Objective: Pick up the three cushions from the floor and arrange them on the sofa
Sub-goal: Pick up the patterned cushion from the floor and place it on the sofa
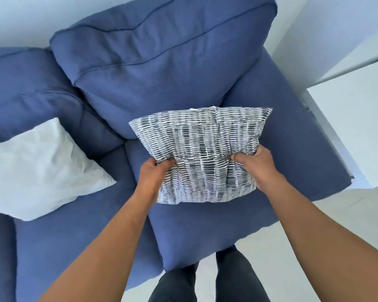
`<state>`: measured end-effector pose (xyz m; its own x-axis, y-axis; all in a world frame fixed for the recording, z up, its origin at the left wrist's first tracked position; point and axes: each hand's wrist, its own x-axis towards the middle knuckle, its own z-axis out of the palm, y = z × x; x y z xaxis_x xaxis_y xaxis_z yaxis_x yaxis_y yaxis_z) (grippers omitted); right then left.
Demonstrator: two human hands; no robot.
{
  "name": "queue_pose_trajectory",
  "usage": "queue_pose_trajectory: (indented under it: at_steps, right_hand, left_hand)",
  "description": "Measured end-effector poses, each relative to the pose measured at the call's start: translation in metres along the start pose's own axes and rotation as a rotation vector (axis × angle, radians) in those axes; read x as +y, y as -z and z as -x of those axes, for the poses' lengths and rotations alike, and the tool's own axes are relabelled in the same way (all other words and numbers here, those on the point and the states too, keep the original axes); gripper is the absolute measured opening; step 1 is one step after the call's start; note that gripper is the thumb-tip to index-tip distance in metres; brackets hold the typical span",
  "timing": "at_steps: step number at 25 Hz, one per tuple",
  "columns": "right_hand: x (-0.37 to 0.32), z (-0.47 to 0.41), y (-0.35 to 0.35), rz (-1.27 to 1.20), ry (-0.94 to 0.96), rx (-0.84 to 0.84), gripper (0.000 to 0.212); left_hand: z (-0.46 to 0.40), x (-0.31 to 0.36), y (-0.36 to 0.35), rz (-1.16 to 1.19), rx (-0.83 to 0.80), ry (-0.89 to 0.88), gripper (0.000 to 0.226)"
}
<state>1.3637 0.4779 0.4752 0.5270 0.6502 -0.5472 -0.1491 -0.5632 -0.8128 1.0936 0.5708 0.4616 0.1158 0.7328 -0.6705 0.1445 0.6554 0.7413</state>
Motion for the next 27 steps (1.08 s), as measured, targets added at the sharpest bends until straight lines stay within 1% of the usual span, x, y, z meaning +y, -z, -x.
queue_pose_trajectory:
  at_steps: [5, 11, 15, 19, 22, 24, 27]
  right_hand:
    - [-0.024, -0.058, -0.020, 0.071, 0.011, -0.105, 0.041]
    - [-0.046, -0.130, -0.031, 0.154, 0.058, -0.227, 0.042]
    - [-0.051, -0.170, -0.043, 0.219, 0.100, -0.245, 0.043]
    - [-0.045, -0.203, -0.048, 0.305, 0.088, -0.251, 0.038]
    - [-0.052, -0.217, -0.052, 0.368, 0.067, -0.272, 0.037]
    - [-0.069, -0.225, -0.056, 0.283, 0.058, -0.242, 0.033]
    - [-0.106, -0.233, -0.059, 0.090, 0.078, -0.145, 0.032]
  left_hand:
    - [-0.017, 0.013, 0.002, 0.051, 0.124, -0.021, 0.026]
    - [-0.049, 0.032, -0.019, 0.094, 0.328, -0.021, 0.025]
    - [-0.087, 0.039, -0.027, 0.076, 0.416, -0.047, 0.026]
    - [-0.119, 0.033, -0.034, 0.007, 0.410, -0.022, 0.019]
    - [-0.131, 0.035, -0.032, 0.040, 0.414, 0.037, 0.024]
    - [-0.135, 0.046, -0.025, 0.079, 0.418, 0.048, 0.028]
    - [-0.138, 0.074, -0.005, 0.246, 0.441, -0.012, 0.026]
